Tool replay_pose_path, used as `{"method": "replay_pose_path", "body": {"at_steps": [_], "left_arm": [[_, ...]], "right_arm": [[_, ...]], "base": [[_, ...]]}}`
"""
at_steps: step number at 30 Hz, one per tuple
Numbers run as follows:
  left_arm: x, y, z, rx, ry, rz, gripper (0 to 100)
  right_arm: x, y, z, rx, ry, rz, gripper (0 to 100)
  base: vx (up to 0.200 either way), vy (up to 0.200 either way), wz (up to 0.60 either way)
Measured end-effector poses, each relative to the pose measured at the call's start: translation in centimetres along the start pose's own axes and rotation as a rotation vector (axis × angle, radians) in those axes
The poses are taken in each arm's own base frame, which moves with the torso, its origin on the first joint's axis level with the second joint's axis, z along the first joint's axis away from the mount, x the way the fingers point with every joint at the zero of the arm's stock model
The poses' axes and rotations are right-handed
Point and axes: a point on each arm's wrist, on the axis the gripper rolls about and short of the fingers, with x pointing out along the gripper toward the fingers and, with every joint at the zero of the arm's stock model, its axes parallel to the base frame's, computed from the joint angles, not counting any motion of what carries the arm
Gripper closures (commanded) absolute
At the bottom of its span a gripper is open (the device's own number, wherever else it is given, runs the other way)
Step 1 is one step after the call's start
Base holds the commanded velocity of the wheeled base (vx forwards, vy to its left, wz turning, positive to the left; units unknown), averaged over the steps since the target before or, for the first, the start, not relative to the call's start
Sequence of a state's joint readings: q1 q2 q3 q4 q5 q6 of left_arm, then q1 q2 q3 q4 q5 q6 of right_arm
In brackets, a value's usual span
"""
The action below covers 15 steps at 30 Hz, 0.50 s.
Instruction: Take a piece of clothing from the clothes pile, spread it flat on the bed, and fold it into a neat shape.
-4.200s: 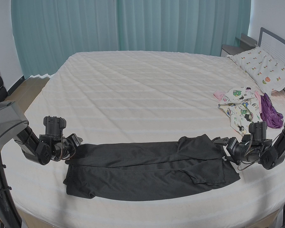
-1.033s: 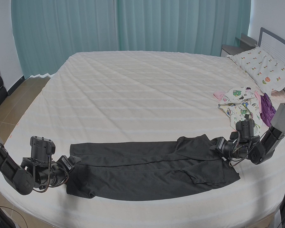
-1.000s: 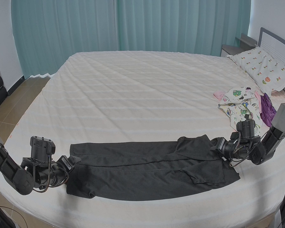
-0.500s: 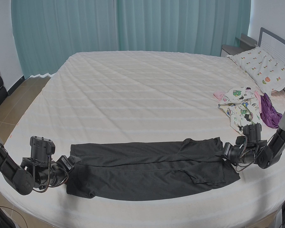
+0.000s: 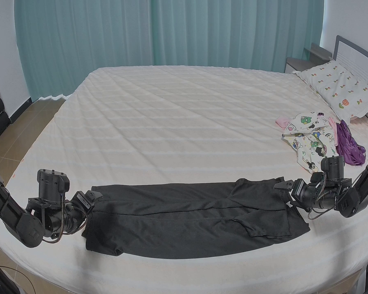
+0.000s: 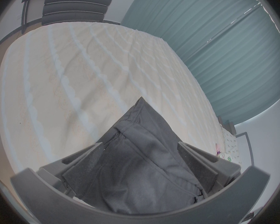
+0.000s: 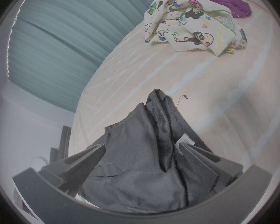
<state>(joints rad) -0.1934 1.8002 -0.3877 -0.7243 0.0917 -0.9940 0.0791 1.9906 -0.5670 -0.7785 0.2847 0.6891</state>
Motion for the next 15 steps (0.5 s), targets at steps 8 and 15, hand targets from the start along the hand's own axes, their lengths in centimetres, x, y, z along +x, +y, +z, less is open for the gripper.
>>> {"method": "replay_pose_path", "body": {"at_steps": [8,15], "left_arm": [[1.6,-0.2,0.2,-0.01,-0.041,0.043,0],[3.7,-0.3,0.4,-0.012,-0.064,0.084,100]], "right_arm": [[-1.0,0.8,-0.2,0.081,-0.014,0.018,0],[-1.5,1.0,-0.5,0.082,-0.011,0.023,0]], "base": [[0.0,0.0,0.0],[0.0,0.0,0.0]]}}
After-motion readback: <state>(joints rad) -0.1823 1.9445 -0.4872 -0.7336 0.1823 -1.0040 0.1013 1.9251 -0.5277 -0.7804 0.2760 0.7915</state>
